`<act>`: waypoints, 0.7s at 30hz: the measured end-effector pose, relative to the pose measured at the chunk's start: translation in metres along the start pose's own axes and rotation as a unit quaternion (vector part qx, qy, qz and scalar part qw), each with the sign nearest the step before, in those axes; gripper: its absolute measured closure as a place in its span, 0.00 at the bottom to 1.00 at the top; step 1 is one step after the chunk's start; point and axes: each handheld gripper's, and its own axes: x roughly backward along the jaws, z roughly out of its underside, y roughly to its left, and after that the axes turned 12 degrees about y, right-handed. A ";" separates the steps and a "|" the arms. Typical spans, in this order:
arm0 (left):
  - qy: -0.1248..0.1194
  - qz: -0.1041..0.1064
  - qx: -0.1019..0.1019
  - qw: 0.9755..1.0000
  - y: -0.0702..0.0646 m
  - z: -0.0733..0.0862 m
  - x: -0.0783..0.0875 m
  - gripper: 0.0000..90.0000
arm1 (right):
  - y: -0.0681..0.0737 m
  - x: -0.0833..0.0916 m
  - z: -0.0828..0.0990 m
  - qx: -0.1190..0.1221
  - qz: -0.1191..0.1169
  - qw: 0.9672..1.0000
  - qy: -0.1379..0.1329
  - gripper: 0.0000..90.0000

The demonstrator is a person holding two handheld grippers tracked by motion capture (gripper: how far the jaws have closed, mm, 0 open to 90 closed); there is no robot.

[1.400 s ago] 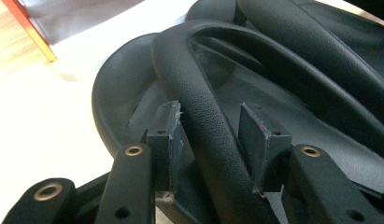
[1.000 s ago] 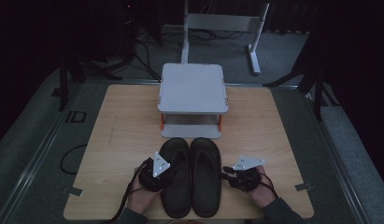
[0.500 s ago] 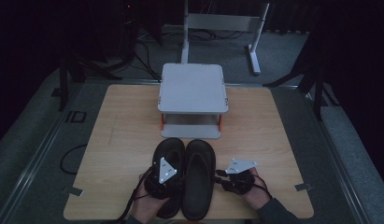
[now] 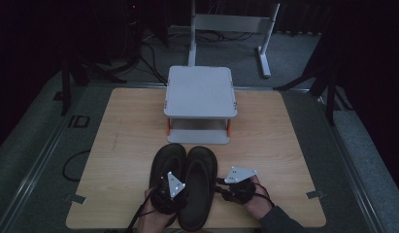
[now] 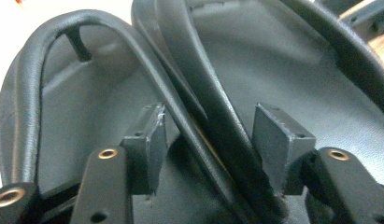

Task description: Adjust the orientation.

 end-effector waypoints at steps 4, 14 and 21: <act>0.004 -0.005 0.011 1.000 0.004 0.000 0.001 0.64 | -0.001 0.002 -0.002 0.000 -0.011 1.000 -0.014 0.71; 0.010 -0.008 0.041 0.999 0.031 0.009 0.006 0.81 | -0.004 0.006 -0.002 -0.001 0.004 1.000 -0.023 0.68; -0.001 0.004 0.032 0.999 0.041 0.015 0.007 0.83 | -0.021 0.015 0.010 -0.031 0.020 0.999 -0.029 0.68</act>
